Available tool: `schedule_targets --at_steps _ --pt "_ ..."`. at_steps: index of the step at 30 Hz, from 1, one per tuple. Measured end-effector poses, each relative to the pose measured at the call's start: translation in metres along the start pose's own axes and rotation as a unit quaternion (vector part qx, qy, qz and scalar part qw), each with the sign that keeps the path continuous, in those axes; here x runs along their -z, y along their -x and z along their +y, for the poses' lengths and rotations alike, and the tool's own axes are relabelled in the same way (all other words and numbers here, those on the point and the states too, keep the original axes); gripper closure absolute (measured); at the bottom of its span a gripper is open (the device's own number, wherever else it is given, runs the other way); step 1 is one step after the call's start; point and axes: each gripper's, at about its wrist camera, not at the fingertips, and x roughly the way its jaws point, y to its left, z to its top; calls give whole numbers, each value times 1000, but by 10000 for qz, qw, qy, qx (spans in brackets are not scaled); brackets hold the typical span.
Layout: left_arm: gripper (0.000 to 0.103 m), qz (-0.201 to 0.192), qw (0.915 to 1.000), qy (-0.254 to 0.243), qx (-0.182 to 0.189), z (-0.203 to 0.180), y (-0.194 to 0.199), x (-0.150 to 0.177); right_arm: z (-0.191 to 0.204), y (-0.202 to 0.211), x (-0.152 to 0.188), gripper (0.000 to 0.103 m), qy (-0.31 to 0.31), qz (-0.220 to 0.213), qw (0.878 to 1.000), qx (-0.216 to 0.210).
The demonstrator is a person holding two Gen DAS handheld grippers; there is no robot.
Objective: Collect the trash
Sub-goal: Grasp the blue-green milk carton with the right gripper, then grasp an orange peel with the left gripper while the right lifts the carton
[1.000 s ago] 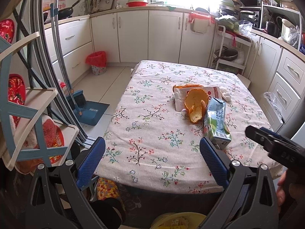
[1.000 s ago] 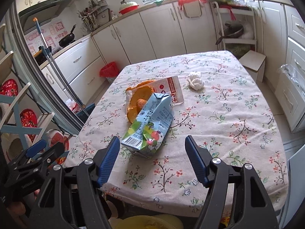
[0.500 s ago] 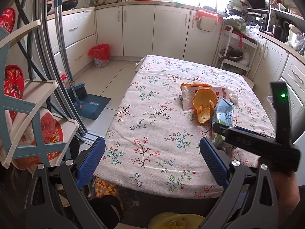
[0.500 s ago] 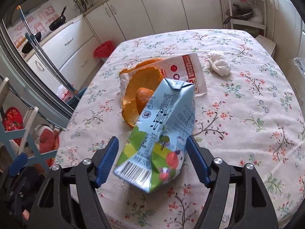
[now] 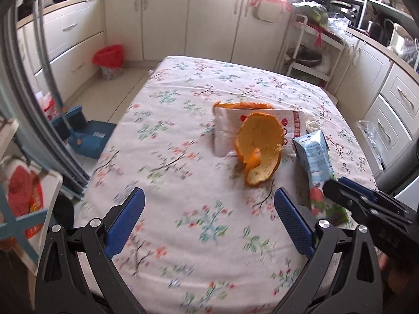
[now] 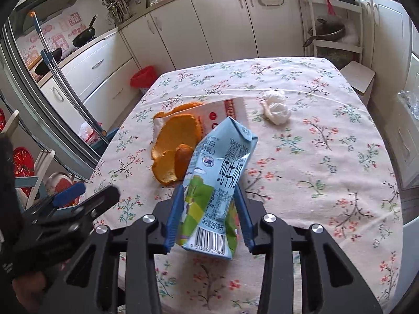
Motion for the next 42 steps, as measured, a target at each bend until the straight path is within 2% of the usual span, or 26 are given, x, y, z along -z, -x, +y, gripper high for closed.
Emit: schedule_targets --at_steps 1,5,7,11,16,20,24,26,30,33,36,42 --pt "8 -5 10000 -91 -8 -5 -6 -2 -4 0 -1 63 -69 9 9999 -75" --pt "11 -36 9997 -249 -73 -13 -22 -12 -10 -9 -2 47 -239 97 9996 -152" --pt "14 -47 9995 -309 -104 -13 -25 -15 -11 -17 -2 44 -342 200 9988 -278" --pt "22 -23 9984 -566 -86 -13 -32 -20 -10 -28 -2 46 -400 294 9980 -401" --pt "36 38 9953 -957 108 -21 -38 -23 -6 -19 -5 50 -72 230 9997 -70" --pt "42 45 9926 -1180 281 -31 -41 -21 -23 -8 -6 50 -196 189 9996 60" --pt "48 113 9916 -1219 424 -39 -48 -23 -37 -7 -3 49 -280 372 9989 55" --pt "55 234 9920 -1127 516 -39 -55 -24 -37 -6 -3 48 -251 383 9989 57" --pt "87 489 9925 -899 662 -37 -66 -22 -36 -7 -2 48 -248 331 9991 82" --pt "96 534 9933 -757 698 -33 -63 -20 -38 -8 -2 48 -291 285 9991 78" --pt "98 606 9927 -668 798 -28 -56 -17 -39 -7 -1 48 -324 256 9991 81" --pt "98 773 9915 -796 678 -25 -53 -8 -41 -16 2 43 -330 293 9987 237"
